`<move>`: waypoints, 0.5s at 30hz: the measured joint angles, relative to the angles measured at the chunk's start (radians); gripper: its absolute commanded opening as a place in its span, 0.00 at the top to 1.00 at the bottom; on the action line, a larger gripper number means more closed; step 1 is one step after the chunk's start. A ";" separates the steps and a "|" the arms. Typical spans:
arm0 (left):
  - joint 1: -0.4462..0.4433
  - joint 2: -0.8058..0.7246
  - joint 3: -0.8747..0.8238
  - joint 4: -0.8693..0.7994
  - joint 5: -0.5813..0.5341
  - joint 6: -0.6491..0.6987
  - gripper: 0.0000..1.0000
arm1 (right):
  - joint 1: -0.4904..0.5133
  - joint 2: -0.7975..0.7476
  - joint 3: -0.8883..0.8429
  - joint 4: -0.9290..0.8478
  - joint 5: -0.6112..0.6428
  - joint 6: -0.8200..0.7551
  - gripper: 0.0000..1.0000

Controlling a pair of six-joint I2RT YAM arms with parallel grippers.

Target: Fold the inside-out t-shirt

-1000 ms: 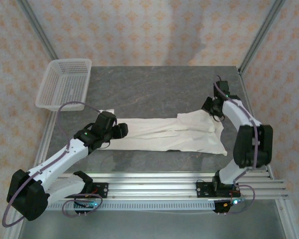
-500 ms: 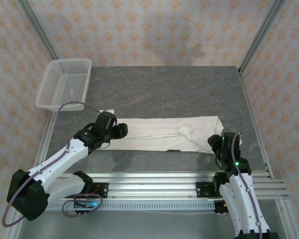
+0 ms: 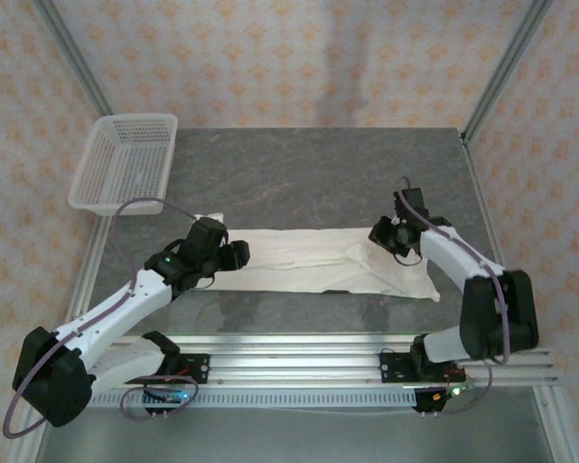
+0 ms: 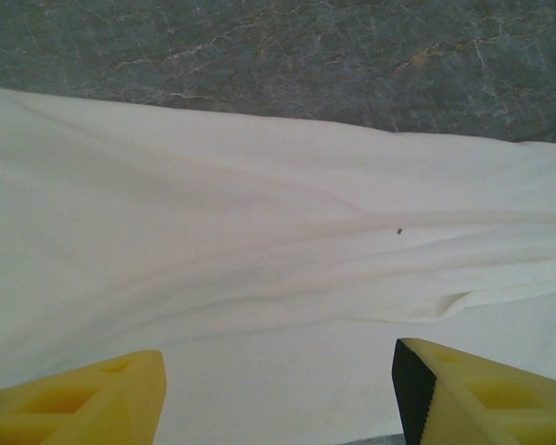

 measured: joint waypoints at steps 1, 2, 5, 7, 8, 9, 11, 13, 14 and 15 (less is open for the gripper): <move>0.000 0.000 0.000 0.000 0.000 0.000 0.33 | 0.000 0.035 0.007 0.004 -0.011 -0.010 0.85; 0.000 0.000 0.000 0.000 0.000 0.000 0.33 | 0.000 0.064 0.011 0.009 -0.021 -0.019 0.84; 0.000 0.000 0.000 0.000 0.000 0.000 0.33 | 0.000 0.125 0.024 0.015 -0.048 -0.046 0.84; 0.000 0.000 0.000 0.000 0.000 0.000 0.33 | 0.000 0.148 0.028 0.019 -0.079 -0.057 0.85; 0.000 0.000 0.000 0.000 0.000 0.000 0.33 | 0.000 0.152 0.028 0.018 -0.100 -0.061 0.85; 0.000 0.000 0.000 0.000 0.000 0.000 0.33 | 0.003 0.152 0.027 0.018 -0.117 -0.063 0.85; 0.000 0.000 0.000 -0.001 0.000 0.000 0.33 | 0.015 0.129 0.010 0.027 -0.146 -0.062 0.86; 0.000 0.000 0.000 0.000 0.000 0.000 0.33 | 0.048 0.068 -0.046 0.045 -0.164 -0.050 0.86; 0.000 0.000 0.000 0.000 -0.001 -0.001 0.33 | 0.073 0.028 -0.087 0.058 -0.172 -0.035 0.86; 0.000 0.000 0.000 0.000 -0.001 -0.003 0.33 | 0.095 0.001 -0.120 0.067 -0.179 -0.024 0.86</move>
